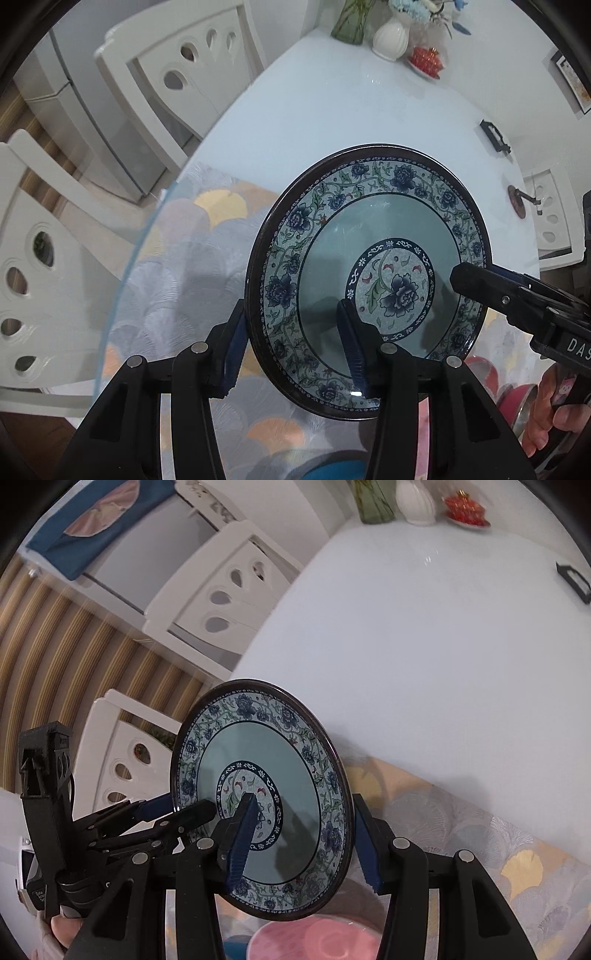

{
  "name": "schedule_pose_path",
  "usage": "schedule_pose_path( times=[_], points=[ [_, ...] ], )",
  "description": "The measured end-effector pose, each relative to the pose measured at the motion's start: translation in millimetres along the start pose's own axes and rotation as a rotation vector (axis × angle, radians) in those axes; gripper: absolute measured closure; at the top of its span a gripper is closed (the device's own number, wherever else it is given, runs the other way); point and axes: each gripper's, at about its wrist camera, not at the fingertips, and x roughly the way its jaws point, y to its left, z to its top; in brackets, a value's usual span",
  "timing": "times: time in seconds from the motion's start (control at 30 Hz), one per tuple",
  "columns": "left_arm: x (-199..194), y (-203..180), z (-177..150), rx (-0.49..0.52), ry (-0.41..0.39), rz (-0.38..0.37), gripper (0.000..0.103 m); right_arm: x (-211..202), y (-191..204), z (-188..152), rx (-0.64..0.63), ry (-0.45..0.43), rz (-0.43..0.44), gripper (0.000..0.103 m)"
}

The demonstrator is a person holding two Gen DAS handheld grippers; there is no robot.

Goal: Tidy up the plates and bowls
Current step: 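Lift the floral plate with both tools and carry it over the cloth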

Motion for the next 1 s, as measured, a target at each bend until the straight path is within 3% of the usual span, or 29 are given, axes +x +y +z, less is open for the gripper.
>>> schedule_pose_path(
  times=[0.43,1.0],
  points=[
    [-50,-7,-27,0.01,-0.048,0.008,0.059,-38,46,-17,-0.082,-0.014,-0.015,0.052],
    [-93,-33,-98,0.053,-0.066,0.026,0.059,-81,64,-91,-0.096,0.002,-0.062,0.052]
  ],
)
